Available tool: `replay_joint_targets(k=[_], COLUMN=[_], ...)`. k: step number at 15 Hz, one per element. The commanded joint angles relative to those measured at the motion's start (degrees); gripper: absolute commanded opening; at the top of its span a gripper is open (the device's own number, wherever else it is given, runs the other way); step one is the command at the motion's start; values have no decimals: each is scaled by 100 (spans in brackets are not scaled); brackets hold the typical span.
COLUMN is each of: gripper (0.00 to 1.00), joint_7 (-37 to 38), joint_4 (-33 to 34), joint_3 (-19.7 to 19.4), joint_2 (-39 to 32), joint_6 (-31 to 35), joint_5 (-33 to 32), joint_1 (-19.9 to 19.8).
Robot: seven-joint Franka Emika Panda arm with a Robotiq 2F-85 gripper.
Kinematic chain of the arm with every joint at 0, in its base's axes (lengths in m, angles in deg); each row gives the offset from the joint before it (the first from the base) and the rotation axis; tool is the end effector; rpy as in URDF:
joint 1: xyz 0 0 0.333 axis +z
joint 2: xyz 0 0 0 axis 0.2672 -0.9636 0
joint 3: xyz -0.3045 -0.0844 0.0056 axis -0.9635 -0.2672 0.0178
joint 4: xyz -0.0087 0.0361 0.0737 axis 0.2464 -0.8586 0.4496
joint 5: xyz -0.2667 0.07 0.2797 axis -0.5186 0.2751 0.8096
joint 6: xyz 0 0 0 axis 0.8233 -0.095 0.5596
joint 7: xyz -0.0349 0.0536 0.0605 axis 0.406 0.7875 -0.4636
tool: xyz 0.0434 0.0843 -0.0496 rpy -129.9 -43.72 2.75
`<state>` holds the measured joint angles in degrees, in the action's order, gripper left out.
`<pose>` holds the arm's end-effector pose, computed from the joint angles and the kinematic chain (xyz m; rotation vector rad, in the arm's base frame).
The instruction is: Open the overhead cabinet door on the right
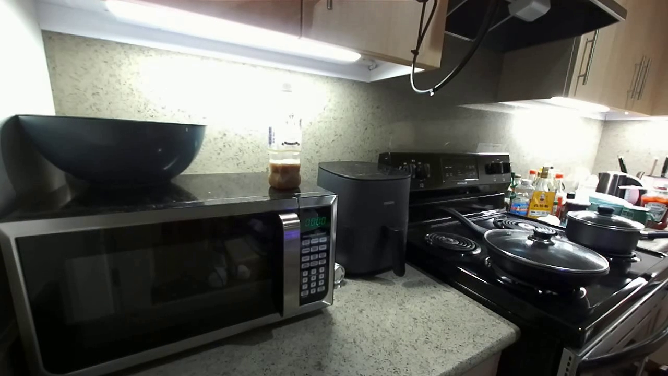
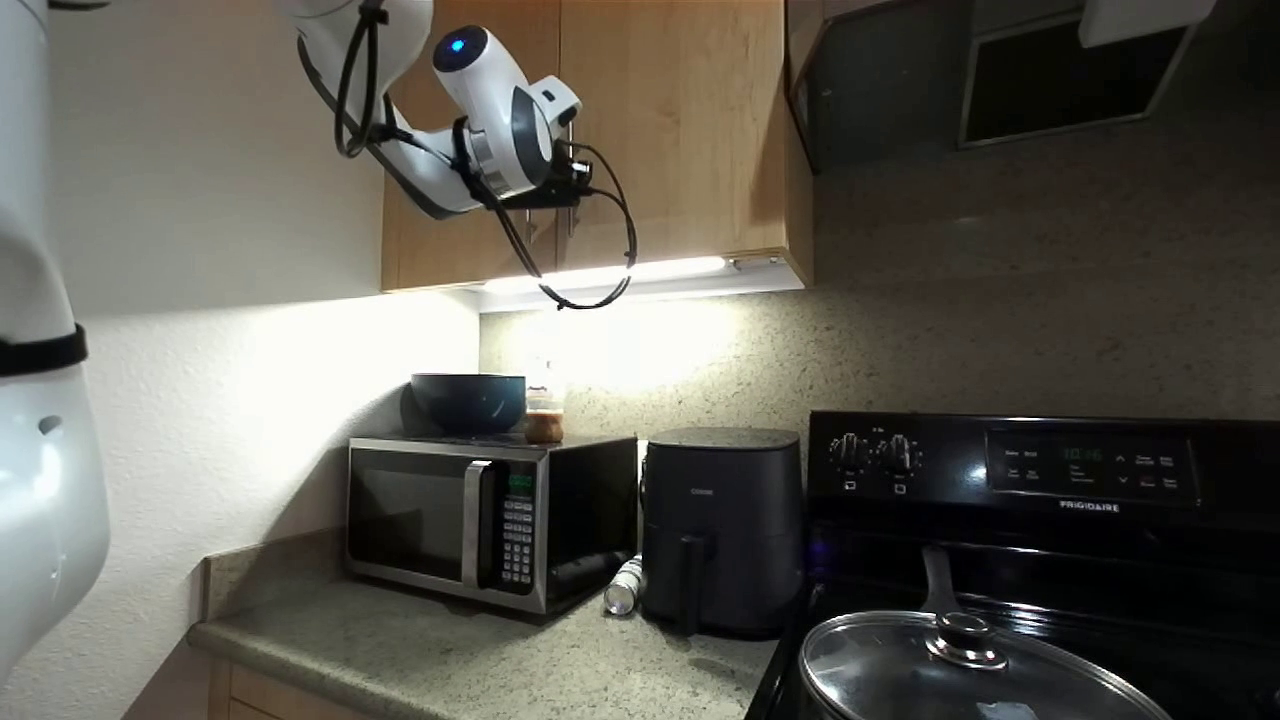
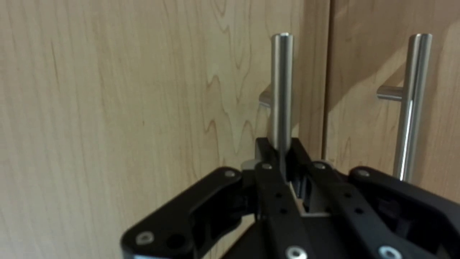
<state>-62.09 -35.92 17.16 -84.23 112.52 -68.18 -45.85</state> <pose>0.5438 0.1726 0.7671 -2.1919 -0.2175 -1.9827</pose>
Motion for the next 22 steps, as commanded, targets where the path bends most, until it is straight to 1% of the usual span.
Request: replay_joint_targets(k=[1,3,5,6,8,9,10,12,13,14,16,18,22], gripper=[7,7,7,7,6,14,14,14,14,6,6,6,6], joint_7=[-247,-434,-621,-415,-473,-614,-615,-615,-615,-615,-659,-625,-539], joint_4=[-460,-755,-1113,-1288,-1573,-1004,-1114,-1219,-1232,-1232,-1272,-1414,-1814], joint_3=[-403,-700,-1073,-1662,-2130,-1631,-1864,-2016,-2030,-2032,-2100,-2121,-2139], joint_2=[623,938,1245,1319,1516,954,1037,1131,1144,1144,1193,1352,1652], joint_6=[-251,-119,80,164,151,31,42,47,47,48,143,282,773], joint_5=[712,1103,1465,1235,1271,1042,1042,1042,1042,1042,1067,1075,1113], joint_1=[318,591,978,1602,2122,1653,1899,2056,2068,2071,2117,2055,1968])
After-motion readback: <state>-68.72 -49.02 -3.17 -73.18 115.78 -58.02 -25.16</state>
